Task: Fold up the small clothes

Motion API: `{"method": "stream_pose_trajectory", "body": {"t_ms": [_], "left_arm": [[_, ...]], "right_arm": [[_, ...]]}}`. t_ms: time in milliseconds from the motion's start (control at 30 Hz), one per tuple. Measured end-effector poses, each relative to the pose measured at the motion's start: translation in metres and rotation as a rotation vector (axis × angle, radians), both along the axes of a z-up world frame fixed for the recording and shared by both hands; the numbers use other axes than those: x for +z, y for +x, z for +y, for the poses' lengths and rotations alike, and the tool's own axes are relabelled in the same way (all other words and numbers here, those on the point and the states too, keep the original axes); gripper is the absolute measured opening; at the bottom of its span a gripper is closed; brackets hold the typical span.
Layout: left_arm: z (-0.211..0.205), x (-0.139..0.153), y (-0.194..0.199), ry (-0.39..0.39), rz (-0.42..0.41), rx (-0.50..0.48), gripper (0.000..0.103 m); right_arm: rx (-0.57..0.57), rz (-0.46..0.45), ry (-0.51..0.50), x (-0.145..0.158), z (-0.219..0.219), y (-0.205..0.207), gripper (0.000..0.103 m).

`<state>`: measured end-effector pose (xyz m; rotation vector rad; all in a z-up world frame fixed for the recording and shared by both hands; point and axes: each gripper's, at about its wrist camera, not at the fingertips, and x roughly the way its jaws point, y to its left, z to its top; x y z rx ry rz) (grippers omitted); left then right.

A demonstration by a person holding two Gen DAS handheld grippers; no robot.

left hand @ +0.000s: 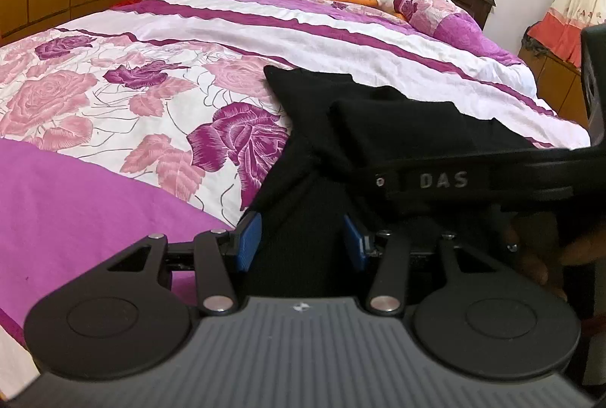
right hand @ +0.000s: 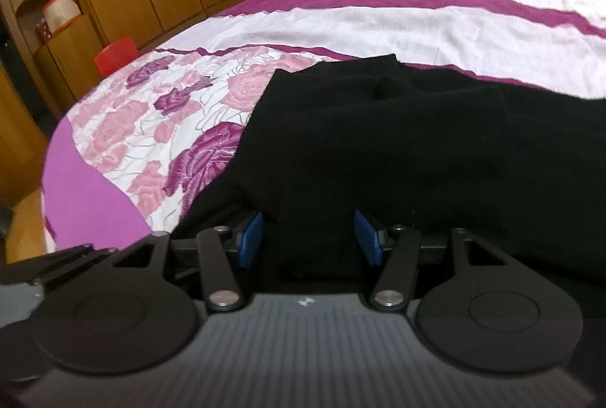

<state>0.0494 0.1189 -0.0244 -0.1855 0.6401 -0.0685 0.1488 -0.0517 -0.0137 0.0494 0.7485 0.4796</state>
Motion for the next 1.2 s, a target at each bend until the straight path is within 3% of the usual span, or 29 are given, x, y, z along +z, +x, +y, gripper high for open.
{"method": "stream_pose_trajectory", "body": {"t_ms": [67, 133, 200, 500, 633, 800, 900, 1000, 1067, 1133, 1200], "left_arm": [[-0.001, 0.001, 0.001, 0.007, 0.003, 0.003, 0.054], [-0.002, 0.001, 0.001, 0.016, 0.006, 0.004, 0.054], [-0.004, 0.001, 0.001, 0.029, 0.008, 0.003, 0.054], [-0.01, 0.006, 0.001, 0.072, 0.016, 0.014, 0.054], [-0.015, 0.012, 0.006, 0.101, 0.02, 0.021, 0.054], [-0.021, 0.026, 0.01, 0.113, -0.006, 0.013, 0.054], [-0.027, 0.034, 0.016, 0.12, -0.017, -0.002, 0.054], [-0.032, 0.04, 0.025, 0.114, -0.025, -0.019, 0.054], [-0.036, 0.044, 0.031, 0.121, -0.029, -0.025, 0.054], [-0.039, 0.048, 0.039, 0.12, -0.032, -0.033, 0.054], [-0.042, 0.05, 0.046, 0.109, -0.035, -0.04, 0.054]], "right_arm": [[-0.001, -0.022, -0.035, -0.001, 0.006, 0.0, 0.048], [-0.015, -0.049, -0.078, -0.001, 0.008, -0.002, 0.025], [-0.021, -0.037, -0.028, 0.003, 0.001, -0.001, 0.011], [-0.181, -0.099, 0.209, 0.052, -0.089, -0.017, 0.008], [-0.301, -0.064, 0.296, 0.044, -0.145, -0.021, 0.008], [-0.46, -0.026, 0.309, 0.019, -0.195, -0.025, 0.009], [-0.508, 0.008, 0.238, 0.0, -0.207, -0.025, 0.012], [-0.526, 0.017, 0.239, -0.007, -0.217, -0.033, 0.014], [-0.535, -0.015, 0.215, -0.001, -0.221, -0.042, 0.033], [-0.553, -0.053, 0.215, 0.007, -0.227, -0.048, 0.064], [-0.549, -0.048, 0.282, 0.013, -0.235, -0.048, 0.066]]}}
